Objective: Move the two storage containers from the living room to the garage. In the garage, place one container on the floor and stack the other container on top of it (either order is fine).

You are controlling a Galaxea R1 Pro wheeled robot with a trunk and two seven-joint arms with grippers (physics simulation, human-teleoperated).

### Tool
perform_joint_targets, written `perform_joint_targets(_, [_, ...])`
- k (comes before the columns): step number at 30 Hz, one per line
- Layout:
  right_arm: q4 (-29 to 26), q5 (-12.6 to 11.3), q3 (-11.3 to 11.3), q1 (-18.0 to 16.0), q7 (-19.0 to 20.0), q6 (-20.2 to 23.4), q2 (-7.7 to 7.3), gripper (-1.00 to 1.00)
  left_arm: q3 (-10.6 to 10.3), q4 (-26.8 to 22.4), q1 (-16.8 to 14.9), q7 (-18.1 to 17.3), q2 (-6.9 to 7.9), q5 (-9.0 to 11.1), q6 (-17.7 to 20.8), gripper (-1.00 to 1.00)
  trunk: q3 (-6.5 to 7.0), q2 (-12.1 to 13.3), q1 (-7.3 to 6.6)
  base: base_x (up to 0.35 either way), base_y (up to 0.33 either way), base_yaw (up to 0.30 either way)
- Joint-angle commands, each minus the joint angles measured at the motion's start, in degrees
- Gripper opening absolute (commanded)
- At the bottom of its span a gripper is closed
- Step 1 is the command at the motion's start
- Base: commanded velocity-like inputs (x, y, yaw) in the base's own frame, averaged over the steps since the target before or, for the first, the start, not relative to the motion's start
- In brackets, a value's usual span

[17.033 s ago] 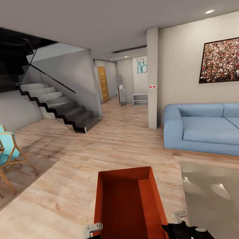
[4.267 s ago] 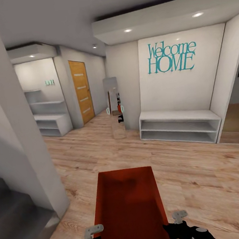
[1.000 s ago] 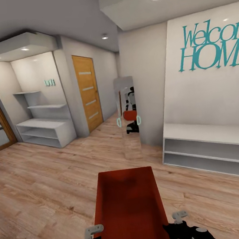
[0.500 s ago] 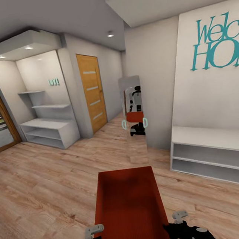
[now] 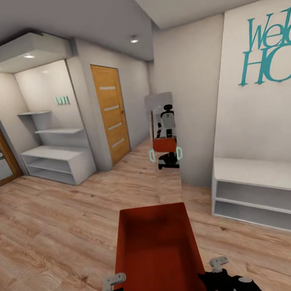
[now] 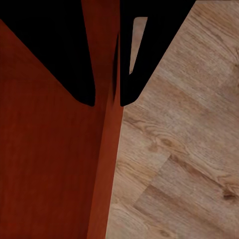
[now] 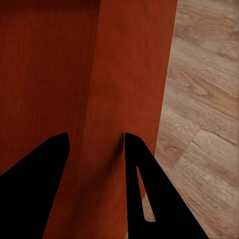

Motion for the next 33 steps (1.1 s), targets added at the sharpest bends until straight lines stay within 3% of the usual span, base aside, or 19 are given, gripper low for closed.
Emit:
perform_joint_targets(1, [0.0,-0.3,-0.4,0.0,1.6,0.5,0.09,-1.0,0.0,-0.2,0.0,0.4,-0.07,-0.9,-2.5,-1.0,-0.09,-0.1,0.05,0.33,0.0,0.0])
perform_joint_targets(33, [0.0,-0.3,-0.3,0.0,1.6,0.5,0.09,-1.0,0.0,-0.2,0.0,0.4,0.03,-0.9,-2.5,-1.0,-0.09,-0.1,0.05,0.307,0.112,0.036])
